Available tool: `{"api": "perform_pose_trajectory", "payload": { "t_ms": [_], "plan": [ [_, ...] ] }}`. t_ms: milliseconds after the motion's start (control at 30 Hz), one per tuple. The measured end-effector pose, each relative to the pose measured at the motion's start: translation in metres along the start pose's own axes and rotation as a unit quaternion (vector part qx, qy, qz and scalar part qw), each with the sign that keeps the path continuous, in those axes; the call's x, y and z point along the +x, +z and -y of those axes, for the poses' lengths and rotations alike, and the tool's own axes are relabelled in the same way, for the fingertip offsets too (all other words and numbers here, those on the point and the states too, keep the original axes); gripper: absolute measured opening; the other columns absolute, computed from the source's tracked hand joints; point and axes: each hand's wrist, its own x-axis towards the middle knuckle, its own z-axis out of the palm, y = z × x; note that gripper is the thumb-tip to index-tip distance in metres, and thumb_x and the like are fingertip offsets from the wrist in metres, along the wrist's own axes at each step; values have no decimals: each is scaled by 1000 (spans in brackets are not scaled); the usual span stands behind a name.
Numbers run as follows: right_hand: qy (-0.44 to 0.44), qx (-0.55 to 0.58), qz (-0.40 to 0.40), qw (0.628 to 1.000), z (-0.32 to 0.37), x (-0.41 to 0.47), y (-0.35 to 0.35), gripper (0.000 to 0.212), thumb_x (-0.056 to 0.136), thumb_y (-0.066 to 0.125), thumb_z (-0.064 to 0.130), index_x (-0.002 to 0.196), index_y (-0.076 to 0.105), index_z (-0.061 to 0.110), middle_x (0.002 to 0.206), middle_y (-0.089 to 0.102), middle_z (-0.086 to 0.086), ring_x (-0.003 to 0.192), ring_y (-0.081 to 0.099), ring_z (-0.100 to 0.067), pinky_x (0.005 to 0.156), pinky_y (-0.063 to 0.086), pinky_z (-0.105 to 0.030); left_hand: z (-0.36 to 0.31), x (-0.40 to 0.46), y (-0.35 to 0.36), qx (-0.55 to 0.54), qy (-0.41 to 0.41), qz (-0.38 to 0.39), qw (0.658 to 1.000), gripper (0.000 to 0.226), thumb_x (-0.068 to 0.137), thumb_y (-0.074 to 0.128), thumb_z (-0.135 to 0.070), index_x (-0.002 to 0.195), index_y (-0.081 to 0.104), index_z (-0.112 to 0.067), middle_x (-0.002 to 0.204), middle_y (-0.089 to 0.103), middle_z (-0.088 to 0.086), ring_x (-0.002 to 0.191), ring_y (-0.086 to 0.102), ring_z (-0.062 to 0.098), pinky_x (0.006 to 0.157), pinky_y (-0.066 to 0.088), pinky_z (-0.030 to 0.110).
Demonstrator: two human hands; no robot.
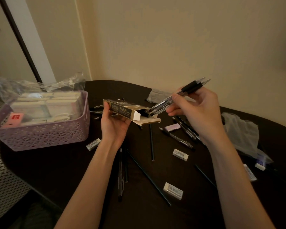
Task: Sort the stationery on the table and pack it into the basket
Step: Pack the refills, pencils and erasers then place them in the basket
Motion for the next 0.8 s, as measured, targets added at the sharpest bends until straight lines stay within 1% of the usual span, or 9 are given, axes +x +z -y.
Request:
{"api": "perform_pose_trajectory", "payload": {
  "t_ms": [100, 200, 300, 400, 467, 567, 633, 700, 800],
  "plan": [
    [10, 2, 8, 1000, -4, 0, 3, 6, 91, 61, 6, 96, 61, 8, 76, 69, -1, 67, 71, -18, 64, 59, -27, 1, 0, 0, 5, -2, -1, 1000, 55, 97, 47, -47, 136, 46, -9, 137, 54, 19, 124, 55, 33, 110, 37, 51],
    [8, -2, 23, 1000, -9, 1, 8, 9, 90, 62, 5, 97, 63, 10, 84, 70, -1, 68, 71, -17, 65, 58, -25, 1, 0, 1, 10, -3, 1, 1000, 57, 95, 48, -49, 136, 47, -8, 136, 55, 19, 125, 55, 33, 111, 36, 51],
    [-20, -19, 55, 998, -12, 2, 8, 15, 87, 64, 1, 100, 67, 7, 92, 72, -5, 75, 72, -16, 70, 58, -24, 2, -1, 1, -2, -8, 0, 1000, 60, 94, 50, -49, 138, 45, -8, 138, 53, 19, 127, 52, 33, 113, 34, 49],
    [-37, -52, 77, 995, -16, 2, 6, 17, 83, 69, 0, 95, 72, 11, 89, 74, -3, 83, 72, -12, 78, 56, -22, 2, -2, 1, -7, -10, -1, 1000, 63, 94, 50, -49, 140, 42, -8, 140, 51, 19, 128, 51, 34, 113, 34, 49],
    [-51, -104, 67, 991, -22, 4, 7, 17, 79, 74, 7, 92, 74, 17, 91, 73, 2, 88, 69, -8, 81, 54, -21, 2, -3, 3, -1, -9, -2, 1000, 61, 95, 50, -49, 140, 42, -9, 139, 52, 19, 125, 54, 33, 110, 39, 48],
    [-74, -192, 47, 977, -34, 7, 11, 17, 76, 78, 15, 90, 76, 24, 95, 69, 5, 93, 62, -5, 81, 50, -21, 4, -7, 6, 17, -5, -9, 1000, 57, 95, 49, -48, 137, 45, -9, 133, 56, 18, 116, 62, 30, 96, 52, 42],
    [-31, -182, 54, 981, -38, 7, 13, 16, 77, 77, 15, 92, 77, 22, 93, 70, 6, 90, 63, -6, 72, 50, -19, 6, -7, 7, 21, -4, -13, 1000, 54, 95, 49, -48, 135, 46, -11, 131, 57, 18, 114, 63, 30, 93, 54, 42],
    [27, -143, 63, 987, -38, 6, 13, 17, 78, 77, 15, 94, 76, 18, 95, 70, 5, 86, 65, -9, 61, 48, -14, 5, -6, 6, 12, 0, -21, 1000, 51, 96, 49, -46, 133, 46, -11, 132, 56, 19, 116, 61, 32, 98, 50, 45],
    [60, -104, 40, 992, -36, 7, 9, 20, 76, 79, 13, 94, 74, 19, 96, 68, 4, 81, 68, -11, 63, 54, -16, 4, -3, 3, -12, 8, -33, 999, 50, 96, 51, -45, 132, 45, -12, 134, 52, 20, 118, 58, 35, 103, 46, 50]
  ]
}}
